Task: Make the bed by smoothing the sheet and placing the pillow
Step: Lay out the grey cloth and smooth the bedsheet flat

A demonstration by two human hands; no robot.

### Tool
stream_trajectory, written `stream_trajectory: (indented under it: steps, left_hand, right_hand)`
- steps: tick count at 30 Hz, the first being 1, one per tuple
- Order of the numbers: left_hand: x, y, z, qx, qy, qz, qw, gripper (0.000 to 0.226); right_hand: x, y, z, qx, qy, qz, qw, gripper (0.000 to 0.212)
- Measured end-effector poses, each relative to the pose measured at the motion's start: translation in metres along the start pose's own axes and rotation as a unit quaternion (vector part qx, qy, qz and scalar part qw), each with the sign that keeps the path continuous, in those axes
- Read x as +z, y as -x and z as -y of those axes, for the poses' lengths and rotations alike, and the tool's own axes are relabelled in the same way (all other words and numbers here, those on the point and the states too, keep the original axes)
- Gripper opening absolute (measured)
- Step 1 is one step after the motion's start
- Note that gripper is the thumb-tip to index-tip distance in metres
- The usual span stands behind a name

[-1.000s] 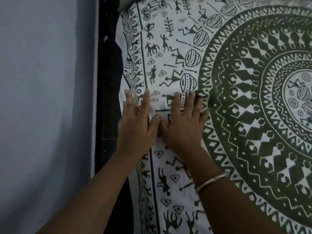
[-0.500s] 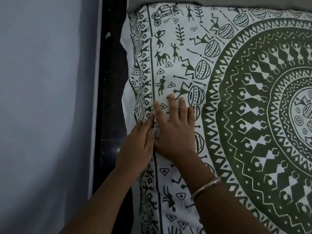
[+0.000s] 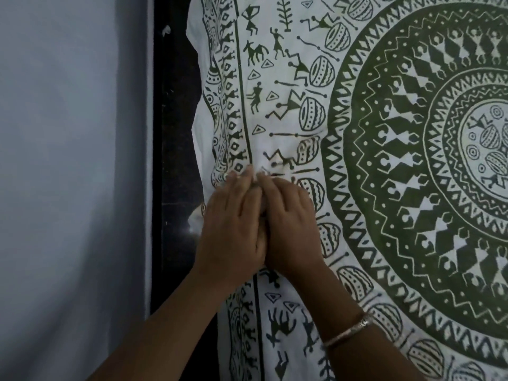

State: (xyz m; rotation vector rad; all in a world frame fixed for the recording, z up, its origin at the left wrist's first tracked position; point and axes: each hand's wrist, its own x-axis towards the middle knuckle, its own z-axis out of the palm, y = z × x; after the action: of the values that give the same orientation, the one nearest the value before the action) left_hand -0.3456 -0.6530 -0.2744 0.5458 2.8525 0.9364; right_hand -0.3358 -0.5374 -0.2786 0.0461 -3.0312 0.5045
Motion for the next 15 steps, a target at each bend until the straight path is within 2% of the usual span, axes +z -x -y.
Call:
stream_trajectory:
  steps: [3, 6, 10, 12, 15]
  left_hand:
    - [0.012, 0.014, -0.014, 0.06, -0.045, 0.069, 0.995, 0.057]
    - [0.025, 0.033, -0.018, 0.062, -0.1, 0.122, 0.985, 0.06]
    - [0.028, 0.061, -0.028, 0.073, -0.115, 0.115, 0.984, 0.049]
    - [0.027, 0.074, -0.034, 0.07, -0.126, 0.11, 0.983, 0.05]
    - [0.028, 0.093, -0.042, 0.096, -0.121, 0.103, 0.983, 0.054]
  right_hand:
    - [-0.008, 0.039, -0.016, 0.082, 0.02, -0.021, 0.996, 0.061]
    - [-0.009, 0.077, -0.019, 0.1, 0.073, -0.017, 0.992, 0.054]
    - [-0.013, 0.102, -0.015, 0.095, 0.09, -0.024, 0.991, 0.032]
    - [-0.018, 0.112, -0.016, 0.079, 0.078, -0.026, 0.993, 0.032]
    - [-0.027, 0.129, -0.02, 0.059, 0.042, -0.009, 0.997, 0.043]
